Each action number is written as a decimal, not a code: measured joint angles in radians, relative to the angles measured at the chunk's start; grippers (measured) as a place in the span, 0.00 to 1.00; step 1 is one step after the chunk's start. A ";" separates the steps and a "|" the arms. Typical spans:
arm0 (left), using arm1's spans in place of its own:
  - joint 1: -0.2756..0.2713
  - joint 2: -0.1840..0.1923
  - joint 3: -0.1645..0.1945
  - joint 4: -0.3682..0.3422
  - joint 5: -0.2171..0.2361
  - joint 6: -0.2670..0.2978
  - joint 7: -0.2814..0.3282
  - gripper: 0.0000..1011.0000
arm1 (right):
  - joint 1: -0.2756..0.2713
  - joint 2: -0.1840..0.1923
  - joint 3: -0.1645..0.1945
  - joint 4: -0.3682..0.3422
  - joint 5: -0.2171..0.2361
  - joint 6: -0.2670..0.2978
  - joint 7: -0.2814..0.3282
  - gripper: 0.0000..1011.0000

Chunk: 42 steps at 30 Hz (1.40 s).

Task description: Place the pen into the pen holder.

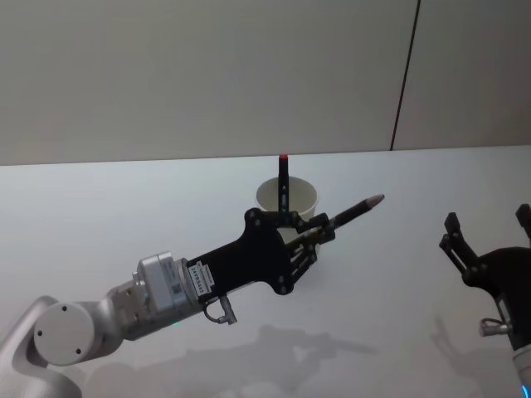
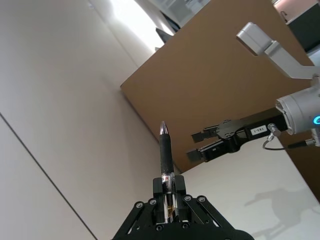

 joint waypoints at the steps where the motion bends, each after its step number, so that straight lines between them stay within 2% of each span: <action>1: -0.002 -0.001 0.000 0.003 -0.001 -0.003 -0.006 0.14 | 0.000 0.000 0.000 0.000 0.001 0.000 0.003 0.99; 17: -0.029 -0.009 0.004 0.041 -0.008 -0.039 -0.065 0.14 | -0.010 0.007 0.009 -0.017 0.049 -0.016 0.107 0.99; 30: -0.035 -0.010 0.005 0.049 -0.009 -0.047 -0.079 0.14 | -0.025 0.003 0.016 -0.030 0.050 -0.024 0.122 0.99; 42: -0.037 -0.011 0.005 0.053 -0.010 -0.050 -0.085 0.14 | -0.051 0.029 0.028 -0.058 0.126 -0.044 0.233 0.99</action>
